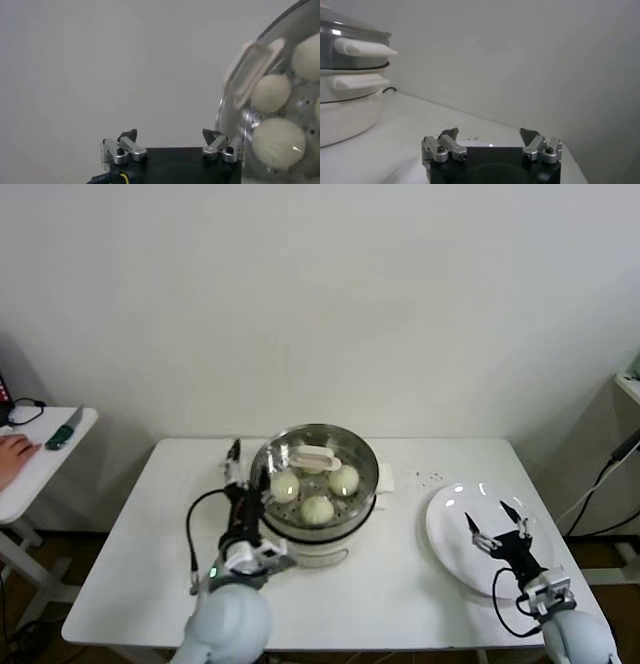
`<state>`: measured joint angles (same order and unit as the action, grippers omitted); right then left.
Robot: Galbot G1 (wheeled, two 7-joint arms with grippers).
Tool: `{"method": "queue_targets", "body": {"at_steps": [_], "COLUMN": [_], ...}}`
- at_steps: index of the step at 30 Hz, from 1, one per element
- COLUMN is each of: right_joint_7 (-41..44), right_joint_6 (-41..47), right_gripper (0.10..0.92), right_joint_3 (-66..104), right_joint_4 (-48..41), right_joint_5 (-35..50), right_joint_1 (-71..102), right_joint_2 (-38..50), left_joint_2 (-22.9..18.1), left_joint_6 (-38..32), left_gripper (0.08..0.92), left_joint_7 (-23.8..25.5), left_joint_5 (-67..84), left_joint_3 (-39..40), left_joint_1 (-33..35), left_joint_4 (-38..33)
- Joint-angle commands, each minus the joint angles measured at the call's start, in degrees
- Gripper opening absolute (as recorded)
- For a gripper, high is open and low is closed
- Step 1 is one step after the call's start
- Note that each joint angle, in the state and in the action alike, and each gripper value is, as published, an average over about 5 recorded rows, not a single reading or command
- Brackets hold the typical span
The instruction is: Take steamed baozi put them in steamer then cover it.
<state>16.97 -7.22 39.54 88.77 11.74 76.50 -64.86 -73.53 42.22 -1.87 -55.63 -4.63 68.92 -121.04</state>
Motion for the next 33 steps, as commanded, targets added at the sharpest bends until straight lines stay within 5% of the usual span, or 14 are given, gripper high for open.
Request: {"method": "queue_targets", "body": {"at_steps": [1, 15, 33], "right_joint_7": [0.1, 1.5, 2.2], "right_joint_6": [-0.8, -3.4, -4.7], "right_gripper": [0.823, 0.823, 0.823], "right_joint_3": [0.8, 1.8, 1.8], "right_joint_4": [1.7, 2.9, 2.8], "right_joint_5": [-0.3, 2.5, 5.9], "right_joint_1": [2.1, 4.9, 5.1], "right_joint_2": [-1.2, -3.2, -4.0], "left_joint_2": [-5.1, -5.5, -5.4], "left_joint_6": [-38.5, -57.4, -54.7], "left_gripper": [0.823, 0.823, 0.823], "left_joint_7": [-17.1, -10.2, -6.2], "left_joint_5": [40.9, 59.3, 56.2], "left_joint_3": [-20.8, -30.3, -30.2], "left_joint_1": [16.1, 22.2, 21.7], "left_joint_4": [-1.8, 12.6, 17.8]}}
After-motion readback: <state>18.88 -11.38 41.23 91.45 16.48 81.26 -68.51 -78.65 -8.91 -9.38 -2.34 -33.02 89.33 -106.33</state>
